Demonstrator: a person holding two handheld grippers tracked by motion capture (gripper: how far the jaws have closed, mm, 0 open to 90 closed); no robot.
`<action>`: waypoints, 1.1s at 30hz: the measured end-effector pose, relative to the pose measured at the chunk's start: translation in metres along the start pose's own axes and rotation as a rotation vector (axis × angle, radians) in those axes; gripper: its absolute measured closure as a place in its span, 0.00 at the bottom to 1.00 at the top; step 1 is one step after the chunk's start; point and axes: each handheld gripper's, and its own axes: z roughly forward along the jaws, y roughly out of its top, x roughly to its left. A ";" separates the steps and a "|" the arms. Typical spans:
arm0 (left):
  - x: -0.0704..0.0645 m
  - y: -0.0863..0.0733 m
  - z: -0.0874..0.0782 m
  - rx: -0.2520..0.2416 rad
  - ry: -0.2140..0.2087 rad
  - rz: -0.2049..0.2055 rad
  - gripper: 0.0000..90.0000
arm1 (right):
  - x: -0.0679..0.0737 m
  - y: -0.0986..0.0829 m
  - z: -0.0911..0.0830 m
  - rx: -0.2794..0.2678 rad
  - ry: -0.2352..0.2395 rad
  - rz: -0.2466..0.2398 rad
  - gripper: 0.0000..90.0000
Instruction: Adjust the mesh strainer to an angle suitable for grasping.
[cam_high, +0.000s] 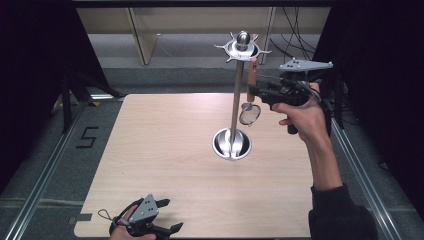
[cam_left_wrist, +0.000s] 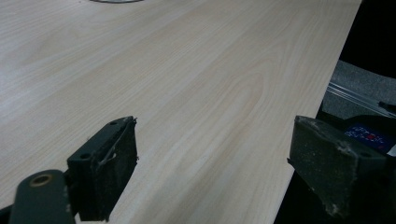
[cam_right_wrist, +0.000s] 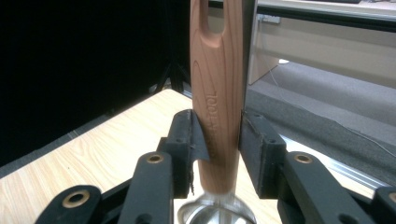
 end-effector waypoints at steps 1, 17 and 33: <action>0.000 0.000 0.000 -0.003 -0.001 -0.001 0.16 | 0.001 0.000 -0.001 -0.004 -0.003 0.012 0.72; 0.000 -0.001 0.001 0.008 0.006 -0.025 0.16 | 0.001 -0.018 -0.025 -0.040 0.001 0.014 0.66; 0.001 0.000 0.000 0.002 0.003 -0.010 0.16 | -0.003 -0.048 -0.035 -0.046 -0.045 -0.006 0.58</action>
